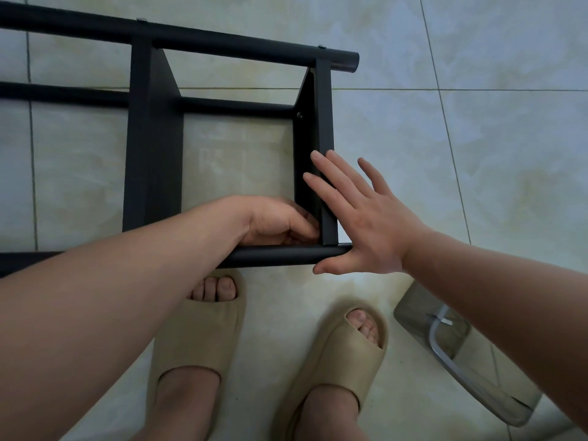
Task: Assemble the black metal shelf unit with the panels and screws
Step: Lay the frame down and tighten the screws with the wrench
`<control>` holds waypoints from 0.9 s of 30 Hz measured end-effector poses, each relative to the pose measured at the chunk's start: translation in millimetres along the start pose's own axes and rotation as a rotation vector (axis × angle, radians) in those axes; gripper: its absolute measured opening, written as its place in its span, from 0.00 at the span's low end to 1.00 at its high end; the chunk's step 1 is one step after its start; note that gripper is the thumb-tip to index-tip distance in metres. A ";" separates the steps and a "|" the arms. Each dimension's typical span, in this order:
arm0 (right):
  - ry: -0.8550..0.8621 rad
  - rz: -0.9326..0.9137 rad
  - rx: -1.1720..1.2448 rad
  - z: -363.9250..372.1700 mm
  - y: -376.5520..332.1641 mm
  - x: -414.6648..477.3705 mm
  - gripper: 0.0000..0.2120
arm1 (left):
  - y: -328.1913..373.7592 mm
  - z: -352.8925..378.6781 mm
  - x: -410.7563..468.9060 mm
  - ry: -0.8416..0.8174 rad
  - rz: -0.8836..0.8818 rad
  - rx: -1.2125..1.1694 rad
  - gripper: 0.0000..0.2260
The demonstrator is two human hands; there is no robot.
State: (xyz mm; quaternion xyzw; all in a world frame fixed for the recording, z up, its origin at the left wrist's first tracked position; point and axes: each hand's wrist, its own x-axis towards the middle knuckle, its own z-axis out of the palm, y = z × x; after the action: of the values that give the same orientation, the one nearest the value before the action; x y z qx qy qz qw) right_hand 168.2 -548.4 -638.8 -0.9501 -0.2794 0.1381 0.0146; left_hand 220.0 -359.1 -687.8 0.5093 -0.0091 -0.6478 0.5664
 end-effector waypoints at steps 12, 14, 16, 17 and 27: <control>-0.021 0.003 -0.012 -0.9 0.5 0.1 0.57 | 3.0 4.2 0.1 0.036 0.047 -0.028 0.11; -0.016 0.003 -0.005 -0.1 0.0 0.1 0.57 | 3.3 4.5 0.5 0.038 0.052 -0.028 0.10; -0.005 0.002 0.000 0.6 0.0 0.5 0.57 | 3.4 4.8 0.2 0.043 0.055 -0.026 0.10; 0.002 0.000 0.000 0.9 0.1 0.6 0.57 | 3.6 4.7 0.3 0.043 0.056 -0.024 0.10; 0.038 -0.008 -0.004 3.5 0.8 0.2 0.56 | 2.7 3.7 0.9 0.021 0.081 -0.036 0.11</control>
State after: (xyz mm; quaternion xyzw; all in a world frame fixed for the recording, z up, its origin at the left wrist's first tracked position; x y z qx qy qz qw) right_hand 167.9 -549.2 -642.3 -0.9515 -0.2829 0.1195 0.0184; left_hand 219.6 -362.8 -685.1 0.5052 -0.0120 -0.6189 0.6013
